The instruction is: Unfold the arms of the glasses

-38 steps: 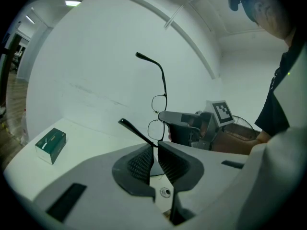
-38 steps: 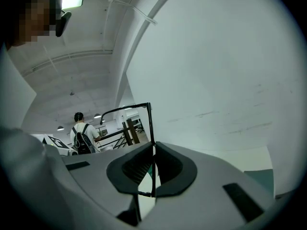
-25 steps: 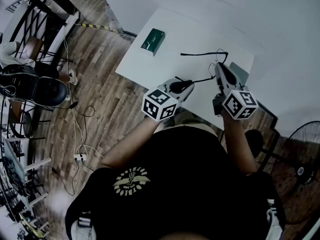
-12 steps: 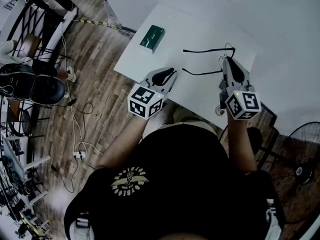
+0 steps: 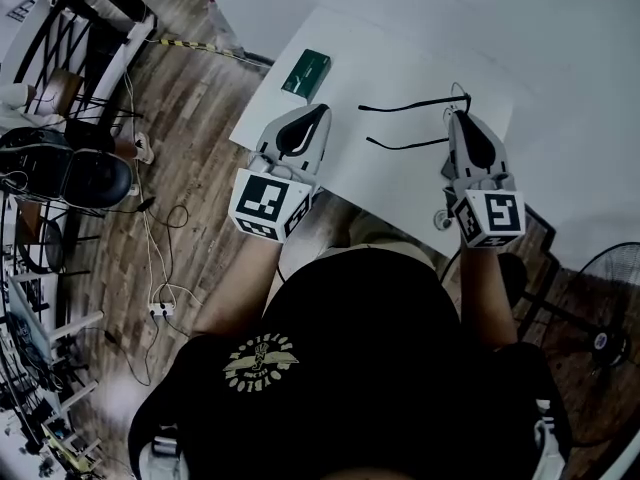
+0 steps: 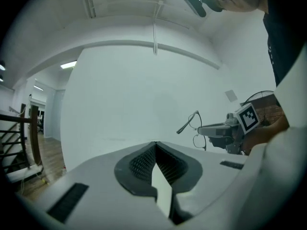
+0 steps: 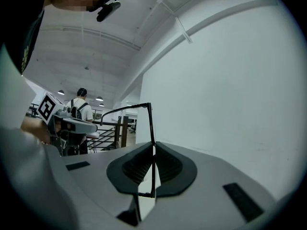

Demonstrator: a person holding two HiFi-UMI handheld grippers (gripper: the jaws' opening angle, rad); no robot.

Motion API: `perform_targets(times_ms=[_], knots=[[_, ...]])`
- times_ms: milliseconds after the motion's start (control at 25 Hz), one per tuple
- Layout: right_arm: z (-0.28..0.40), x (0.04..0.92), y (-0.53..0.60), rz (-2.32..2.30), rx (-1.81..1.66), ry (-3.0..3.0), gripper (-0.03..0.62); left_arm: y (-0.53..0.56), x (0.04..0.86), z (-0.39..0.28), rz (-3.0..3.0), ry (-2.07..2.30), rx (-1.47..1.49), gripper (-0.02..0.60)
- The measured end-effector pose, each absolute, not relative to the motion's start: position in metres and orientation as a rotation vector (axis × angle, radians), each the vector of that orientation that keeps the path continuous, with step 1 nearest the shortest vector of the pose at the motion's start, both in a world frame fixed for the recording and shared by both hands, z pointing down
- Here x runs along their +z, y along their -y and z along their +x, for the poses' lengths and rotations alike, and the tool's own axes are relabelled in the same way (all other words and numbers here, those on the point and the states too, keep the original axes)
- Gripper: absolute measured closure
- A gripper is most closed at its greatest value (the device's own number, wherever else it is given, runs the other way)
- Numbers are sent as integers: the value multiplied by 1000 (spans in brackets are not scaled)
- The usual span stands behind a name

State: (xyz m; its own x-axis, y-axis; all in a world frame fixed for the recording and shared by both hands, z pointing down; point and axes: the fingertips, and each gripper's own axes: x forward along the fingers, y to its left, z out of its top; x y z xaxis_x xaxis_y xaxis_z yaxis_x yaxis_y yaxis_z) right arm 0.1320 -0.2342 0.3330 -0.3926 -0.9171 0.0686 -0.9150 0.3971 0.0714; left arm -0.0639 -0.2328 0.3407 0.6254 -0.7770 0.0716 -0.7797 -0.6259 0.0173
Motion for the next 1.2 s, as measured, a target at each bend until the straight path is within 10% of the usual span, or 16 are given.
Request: perform_targets(times_ms=[1200], knots=[[102,307,173,1661,-148,2531,577,171,274,-51,2965,1321,9,575]])
